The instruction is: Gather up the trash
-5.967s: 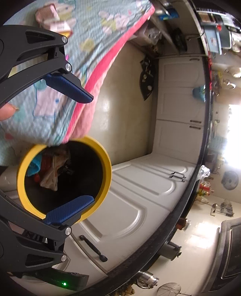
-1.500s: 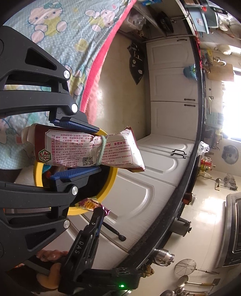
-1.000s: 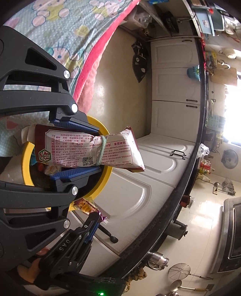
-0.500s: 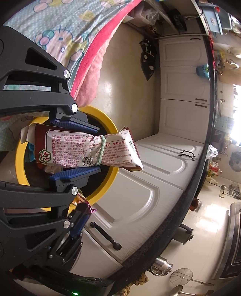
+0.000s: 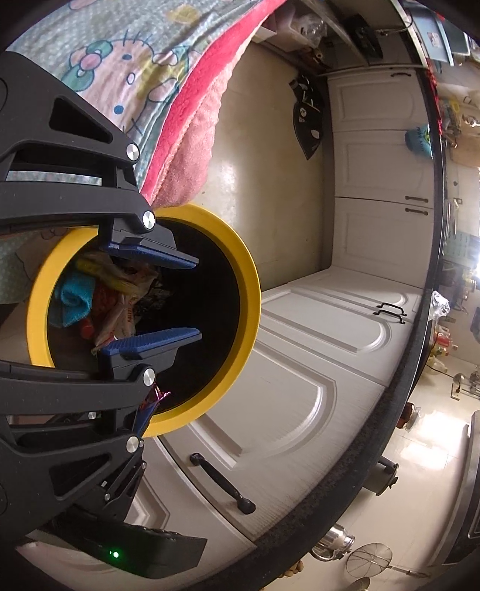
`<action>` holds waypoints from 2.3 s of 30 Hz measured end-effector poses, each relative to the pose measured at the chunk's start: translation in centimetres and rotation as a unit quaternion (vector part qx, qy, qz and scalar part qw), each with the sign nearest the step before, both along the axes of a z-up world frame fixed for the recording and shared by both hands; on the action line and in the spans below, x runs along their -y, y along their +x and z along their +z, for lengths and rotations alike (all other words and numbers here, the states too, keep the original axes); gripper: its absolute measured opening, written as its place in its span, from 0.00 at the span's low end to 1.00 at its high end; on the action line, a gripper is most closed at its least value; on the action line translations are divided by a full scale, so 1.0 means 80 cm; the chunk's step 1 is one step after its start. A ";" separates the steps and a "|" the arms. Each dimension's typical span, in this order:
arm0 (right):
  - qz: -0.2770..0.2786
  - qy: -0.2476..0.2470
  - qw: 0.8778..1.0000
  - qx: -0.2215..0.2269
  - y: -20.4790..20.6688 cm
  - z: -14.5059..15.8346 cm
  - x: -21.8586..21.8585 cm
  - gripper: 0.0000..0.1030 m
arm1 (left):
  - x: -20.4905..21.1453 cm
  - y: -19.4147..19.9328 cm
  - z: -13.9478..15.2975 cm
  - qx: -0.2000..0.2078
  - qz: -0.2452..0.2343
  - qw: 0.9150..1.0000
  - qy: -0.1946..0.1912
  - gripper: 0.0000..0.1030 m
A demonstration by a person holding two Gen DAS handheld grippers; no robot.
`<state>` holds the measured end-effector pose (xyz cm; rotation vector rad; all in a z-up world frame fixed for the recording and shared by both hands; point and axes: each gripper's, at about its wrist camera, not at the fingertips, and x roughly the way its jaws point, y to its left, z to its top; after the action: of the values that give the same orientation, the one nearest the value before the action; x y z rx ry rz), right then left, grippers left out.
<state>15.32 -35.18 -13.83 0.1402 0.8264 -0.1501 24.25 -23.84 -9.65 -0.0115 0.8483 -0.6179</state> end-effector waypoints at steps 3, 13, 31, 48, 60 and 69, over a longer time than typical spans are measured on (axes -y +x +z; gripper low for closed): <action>-0.004 0.003 1.000 -0.004 0.002 -0.002 0.003 0.22 | 0.000 0.001 -0.001 -0.002 0.001 1.000 0.001 0.26; -0.011 0.005 1.000 -0.005 0.001 0.002 0.003 0.30 | -0.017 0.000 0.002 -0.009 0.018 1.000 0.009 0.26; -0.011 -0.008 0.999 0.044 -0.033 0.063 -0.025 0.67 | -0.089 -0.025 0.049 0.023 0.070 0.997 0.009 0.62; 0.014 -0.037 0.994 0.106 -0.089 0.132 -0.090 0.91 | -0.181 -0.083 0.102 0.075 0.133 0.988 0.004 0.90; 0.014 -0.040 0.988 0.149 -0.137 0.157 -0.115 0.94 | -0.208 -0.152 0.131 0.140 0.156 0.978 0.010 0.90; 0.030 -0.063 0.973 0.218 -0.174 0.167 -0.149 0.94 | -0.225 -0.194 0.134 0.177 0.183 0.967 0.010 0.90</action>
<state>1.37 -23.25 -0.47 0.0252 0.3810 -0.1081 8.74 -5.87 1.11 -0.0361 0.4862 -0.2510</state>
